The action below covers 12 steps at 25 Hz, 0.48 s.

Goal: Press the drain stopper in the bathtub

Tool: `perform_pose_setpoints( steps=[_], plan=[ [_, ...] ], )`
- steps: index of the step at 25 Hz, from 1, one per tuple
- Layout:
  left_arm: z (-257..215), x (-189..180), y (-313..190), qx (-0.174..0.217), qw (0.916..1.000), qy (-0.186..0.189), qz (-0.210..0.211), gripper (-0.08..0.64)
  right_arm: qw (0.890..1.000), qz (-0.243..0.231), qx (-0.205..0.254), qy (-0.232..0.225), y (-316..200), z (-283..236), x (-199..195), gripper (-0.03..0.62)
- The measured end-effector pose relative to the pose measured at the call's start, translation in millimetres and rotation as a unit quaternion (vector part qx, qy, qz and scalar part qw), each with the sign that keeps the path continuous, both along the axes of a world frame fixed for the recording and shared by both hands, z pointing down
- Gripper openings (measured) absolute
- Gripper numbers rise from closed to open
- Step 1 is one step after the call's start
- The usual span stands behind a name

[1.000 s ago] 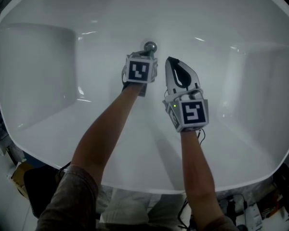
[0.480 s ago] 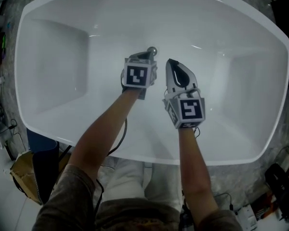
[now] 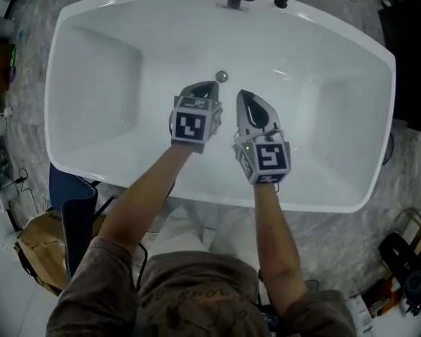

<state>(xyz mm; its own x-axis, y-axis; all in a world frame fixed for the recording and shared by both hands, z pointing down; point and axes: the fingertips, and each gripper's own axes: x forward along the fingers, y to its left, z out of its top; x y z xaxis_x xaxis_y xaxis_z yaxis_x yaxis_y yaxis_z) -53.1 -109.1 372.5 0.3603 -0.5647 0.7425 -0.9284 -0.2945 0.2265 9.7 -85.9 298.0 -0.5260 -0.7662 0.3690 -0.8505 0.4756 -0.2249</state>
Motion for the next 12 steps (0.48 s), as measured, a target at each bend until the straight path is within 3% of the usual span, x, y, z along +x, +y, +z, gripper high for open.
perform_pose_setpoints(
  steps=[12],
  plan=[
    [-172, -21, 62, 0.09, 0.9952, 0.026, 0.031, 0.005, 1.0, -0.007, 0.01, -0.022, 57, -127, -19, 0.0]
  ],
)
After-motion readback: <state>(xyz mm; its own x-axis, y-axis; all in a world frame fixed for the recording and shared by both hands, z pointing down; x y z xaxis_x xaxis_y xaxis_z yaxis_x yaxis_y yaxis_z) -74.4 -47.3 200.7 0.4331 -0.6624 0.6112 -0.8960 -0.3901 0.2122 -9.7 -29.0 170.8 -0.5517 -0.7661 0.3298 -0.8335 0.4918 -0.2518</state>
